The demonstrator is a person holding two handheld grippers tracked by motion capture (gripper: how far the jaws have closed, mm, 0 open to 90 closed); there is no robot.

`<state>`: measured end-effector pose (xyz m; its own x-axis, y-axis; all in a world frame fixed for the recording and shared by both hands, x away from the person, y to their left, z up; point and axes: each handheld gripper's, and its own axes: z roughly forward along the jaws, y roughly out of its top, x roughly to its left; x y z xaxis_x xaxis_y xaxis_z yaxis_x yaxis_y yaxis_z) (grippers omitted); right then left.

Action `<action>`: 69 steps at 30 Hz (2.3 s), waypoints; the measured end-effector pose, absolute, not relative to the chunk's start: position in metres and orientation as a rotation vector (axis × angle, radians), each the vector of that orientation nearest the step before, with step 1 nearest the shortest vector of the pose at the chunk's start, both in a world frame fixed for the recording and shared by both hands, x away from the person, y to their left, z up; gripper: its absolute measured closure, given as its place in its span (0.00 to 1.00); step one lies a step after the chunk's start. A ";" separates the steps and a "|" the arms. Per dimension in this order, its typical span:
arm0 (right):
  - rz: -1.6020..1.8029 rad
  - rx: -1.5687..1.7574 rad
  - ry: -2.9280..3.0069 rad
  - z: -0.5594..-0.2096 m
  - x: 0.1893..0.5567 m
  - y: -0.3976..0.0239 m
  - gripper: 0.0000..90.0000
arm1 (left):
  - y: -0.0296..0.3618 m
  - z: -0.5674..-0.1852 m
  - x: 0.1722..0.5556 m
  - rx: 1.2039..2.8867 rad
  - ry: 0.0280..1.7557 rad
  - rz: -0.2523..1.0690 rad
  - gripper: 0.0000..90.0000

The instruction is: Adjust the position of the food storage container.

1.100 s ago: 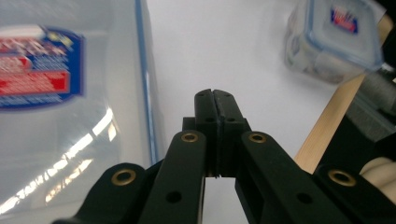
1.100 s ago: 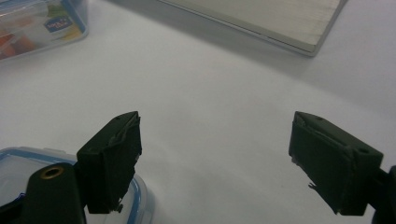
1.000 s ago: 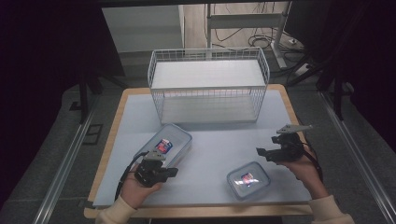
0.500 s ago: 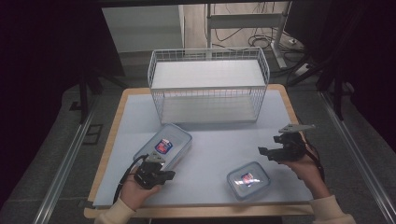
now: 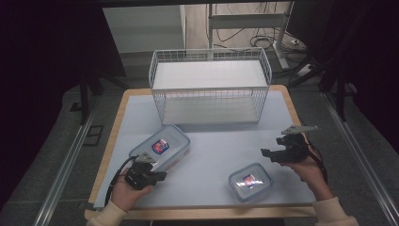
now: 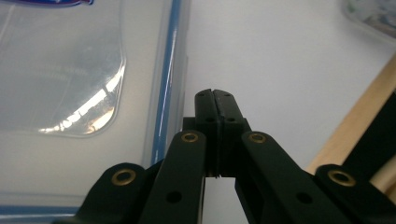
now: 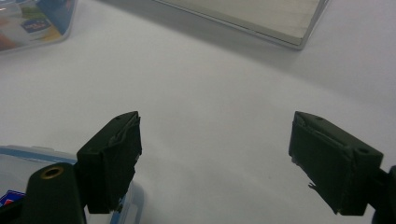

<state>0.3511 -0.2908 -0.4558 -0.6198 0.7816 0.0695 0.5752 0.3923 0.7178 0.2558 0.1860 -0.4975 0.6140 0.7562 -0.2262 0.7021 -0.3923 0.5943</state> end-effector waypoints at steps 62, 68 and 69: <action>0.999 1.201 2.363 -0.460 0.352 -0.291 0.19 | 0.348 -0.503 0.355 1.845 1.638 0.177 1.00; 1.001 1.209 2.359 -0.460 0.353 -0.292 0.19 | 0.338 -0.505 0.357 1.835 1.606 0.153 1.00; 1.002 1.201 2.360 -0.460 0.353 -0.292 0.19 | 0.336 -0.505 0.357 1.835 1.601 0.149 1.00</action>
<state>0.3530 -0.2919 -0.4597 -0.6012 0.7982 0.0389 0.5822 0.4041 0.7055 0.3574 0.3360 -0.5047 0.2340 0.9098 -0.3429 0.8309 -0.0041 0.5564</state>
